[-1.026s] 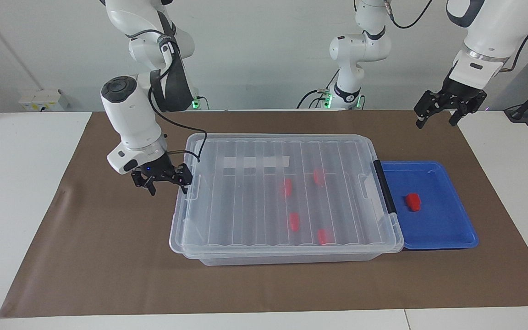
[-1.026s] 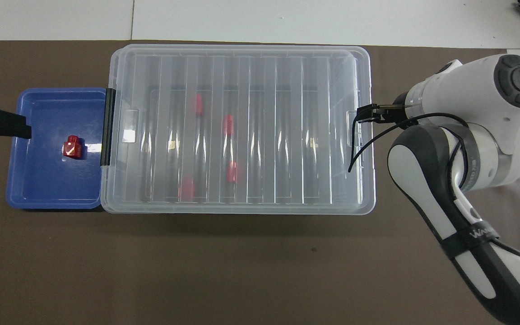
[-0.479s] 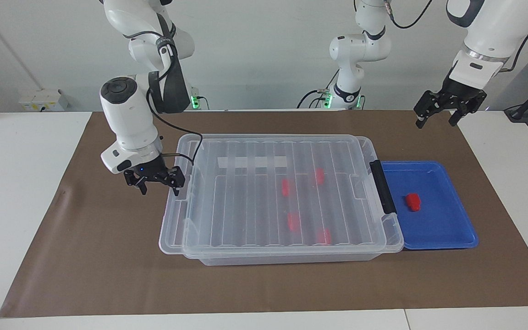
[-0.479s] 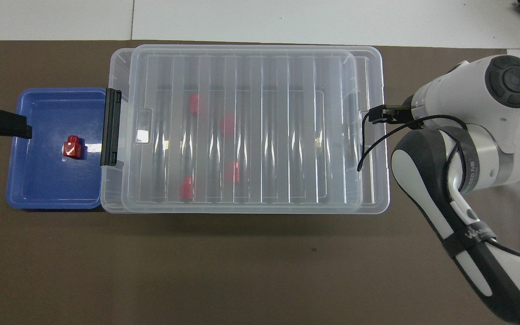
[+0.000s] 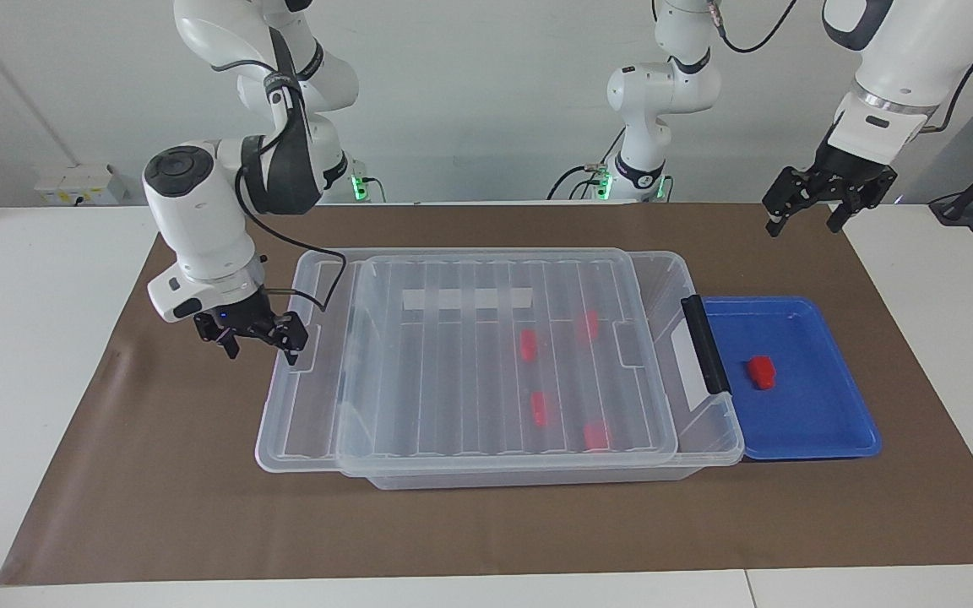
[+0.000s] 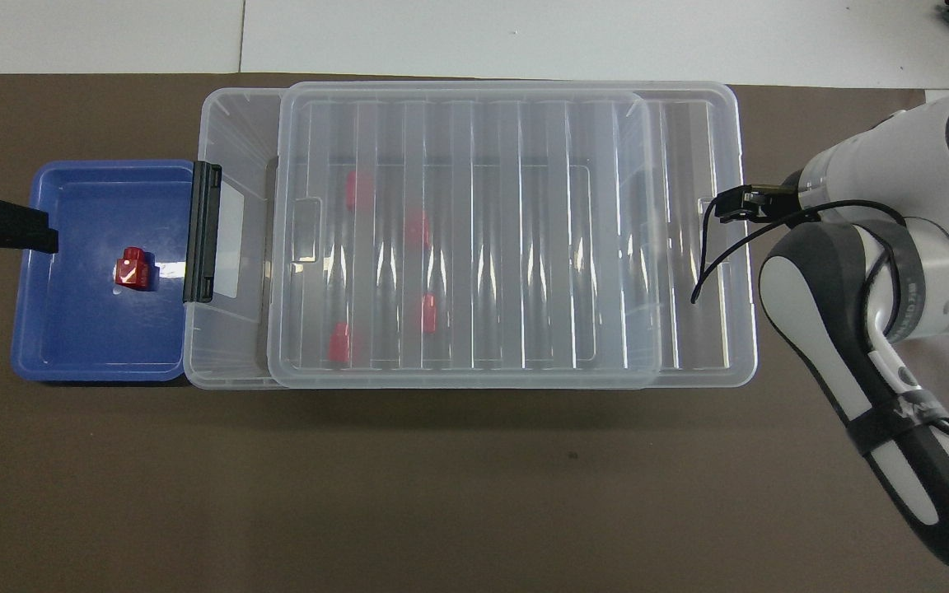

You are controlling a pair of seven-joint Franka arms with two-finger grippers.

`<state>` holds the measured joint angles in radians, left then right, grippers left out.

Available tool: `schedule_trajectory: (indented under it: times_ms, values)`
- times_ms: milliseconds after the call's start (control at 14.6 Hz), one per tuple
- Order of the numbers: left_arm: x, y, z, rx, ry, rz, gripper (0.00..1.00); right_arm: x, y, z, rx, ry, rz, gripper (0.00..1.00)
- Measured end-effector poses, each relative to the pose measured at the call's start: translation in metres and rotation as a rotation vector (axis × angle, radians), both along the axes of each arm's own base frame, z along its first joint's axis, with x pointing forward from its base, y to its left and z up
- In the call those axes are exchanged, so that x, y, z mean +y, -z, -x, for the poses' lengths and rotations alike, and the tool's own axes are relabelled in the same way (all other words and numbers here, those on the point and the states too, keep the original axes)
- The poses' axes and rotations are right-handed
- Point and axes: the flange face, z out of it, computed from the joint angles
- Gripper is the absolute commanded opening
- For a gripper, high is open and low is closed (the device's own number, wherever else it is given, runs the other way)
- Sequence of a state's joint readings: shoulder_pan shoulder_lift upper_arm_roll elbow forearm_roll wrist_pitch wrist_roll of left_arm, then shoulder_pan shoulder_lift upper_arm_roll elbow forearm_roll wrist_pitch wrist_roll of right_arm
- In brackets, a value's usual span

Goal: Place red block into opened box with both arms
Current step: 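Slide the clear lid toward the right gripper, away from the blue tray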

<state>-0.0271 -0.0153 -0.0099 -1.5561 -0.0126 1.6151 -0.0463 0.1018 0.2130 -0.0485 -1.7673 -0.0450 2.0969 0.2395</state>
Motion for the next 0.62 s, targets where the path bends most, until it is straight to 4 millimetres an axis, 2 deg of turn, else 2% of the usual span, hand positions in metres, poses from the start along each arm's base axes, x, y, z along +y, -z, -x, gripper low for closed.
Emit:
schedule_trajectory:
  times_ms: [274, 616]
  values:
    - [0.0, 0.0, 0.0, 0.0, 0.0, 0.0, 1.0, -0.02, -0.001, 0.001, 0.016, -0.002, 0.005, 1.0]
    - [0.0, 0.0, 0.0, 0.0, 0.0, 0.0, 1.0, -0.06, -0.001, 0.002, 0.021, -0.013, 0.013, 1.0]
